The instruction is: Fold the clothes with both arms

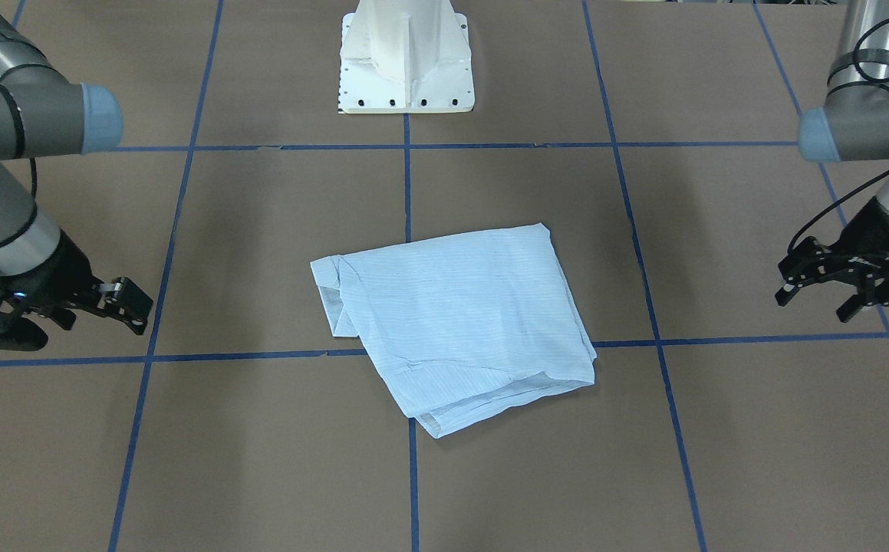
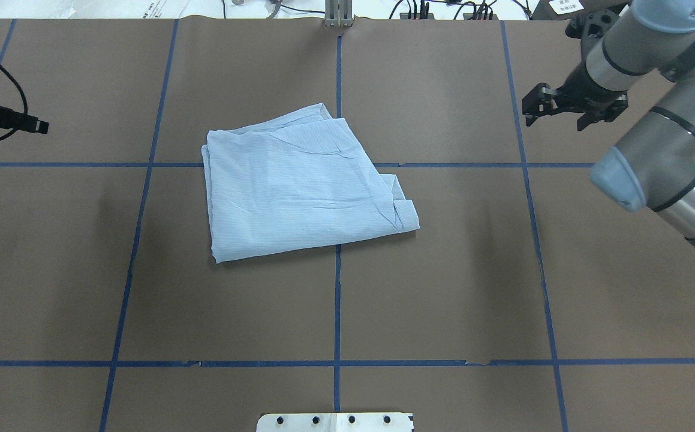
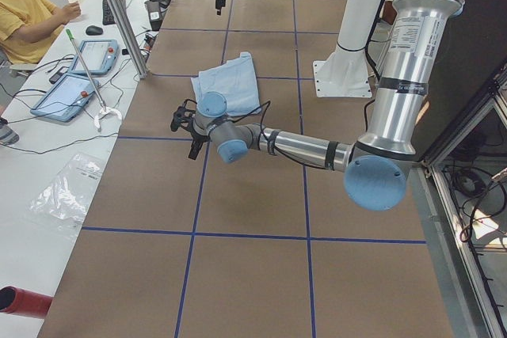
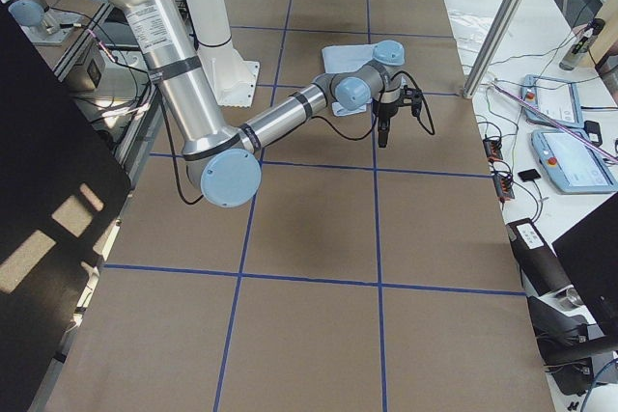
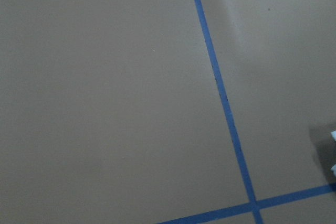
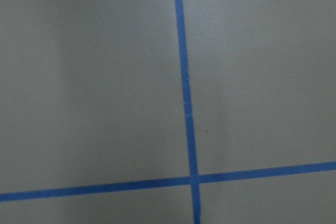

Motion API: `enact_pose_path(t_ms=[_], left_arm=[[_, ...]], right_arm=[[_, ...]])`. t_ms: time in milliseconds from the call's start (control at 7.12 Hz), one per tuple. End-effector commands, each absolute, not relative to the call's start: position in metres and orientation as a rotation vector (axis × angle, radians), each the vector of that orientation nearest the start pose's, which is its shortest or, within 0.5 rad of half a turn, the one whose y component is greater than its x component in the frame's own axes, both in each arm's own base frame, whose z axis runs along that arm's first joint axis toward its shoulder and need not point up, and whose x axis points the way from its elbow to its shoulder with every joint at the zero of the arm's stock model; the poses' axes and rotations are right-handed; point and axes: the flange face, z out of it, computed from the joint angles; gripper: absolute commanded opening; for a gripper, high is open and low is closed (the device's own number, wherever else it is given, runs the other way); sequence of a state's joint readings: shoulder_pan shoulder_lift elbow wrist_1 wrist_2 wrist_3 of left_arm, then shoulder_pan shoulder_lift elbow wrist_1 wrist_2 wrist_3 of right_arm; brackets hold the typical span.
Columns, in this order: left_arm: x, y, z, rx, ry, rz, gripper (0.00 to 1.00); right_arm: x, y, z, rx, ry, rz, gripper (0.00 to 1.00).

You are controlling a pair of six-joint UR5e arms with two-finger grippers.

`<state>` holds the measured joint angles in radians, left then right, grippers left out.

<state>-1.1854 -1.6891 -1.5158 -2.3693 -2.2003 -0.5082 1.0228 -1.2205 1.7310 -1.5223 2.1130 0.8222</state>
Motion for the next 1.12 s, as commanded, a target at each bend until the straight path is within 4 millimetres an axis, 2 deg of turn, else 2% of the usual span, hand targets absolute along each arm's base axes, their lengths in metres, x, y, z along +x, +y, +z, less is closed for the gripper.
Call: enact_pose_path(t_ms=[0,141,281,422,562,703,843,984], left_arm=[[0.084,-0.527,0.584,0.499,0.888,0.288,1.0],[0.06,-0.524,0.613,0.509,0.856,0.33,1.0],[0.024,-0.524,0.628,0.518,0.847,0.311,1.0],[0.018,-0.52,0.627,0.521,0.86,0.309,1.0],[0.012,-0.496,0.619,0.528,0.872,0.31,1.0],[0.011,-0.495,0.623,0.503,0.862,0.293,1.0],[0.007,-0.498,0.63,0.479,0.801,0.262,1.0],[0.008,-0.498,0.637,0.441,0.791,0.247,1.0]], right_arm=[[-0.17,-0.534,0.451,0.079,-0.721,0.019,1.0],[-0.13,-0.524,0.482,0.055,-0.738,0.008,1.0],[-0.083,-0.511,0.511,0.066,-0.756,-0.042,1.0],[-0.061,-0.5,0.537,0.059,-0.739,-0.075,1.0],[-0.033,-0.492,0.551,0.067,-0.733,-0.07,1.0],[-0.022,-0.477,0.563,0.057,-0.73,-0.054,1.0],[-0.005,-0.472,0.573,0.047,-0.727,-0.013,1.0],[0.0,-0.462,0.581,0.043,-0.72,-0.019,1.0]])
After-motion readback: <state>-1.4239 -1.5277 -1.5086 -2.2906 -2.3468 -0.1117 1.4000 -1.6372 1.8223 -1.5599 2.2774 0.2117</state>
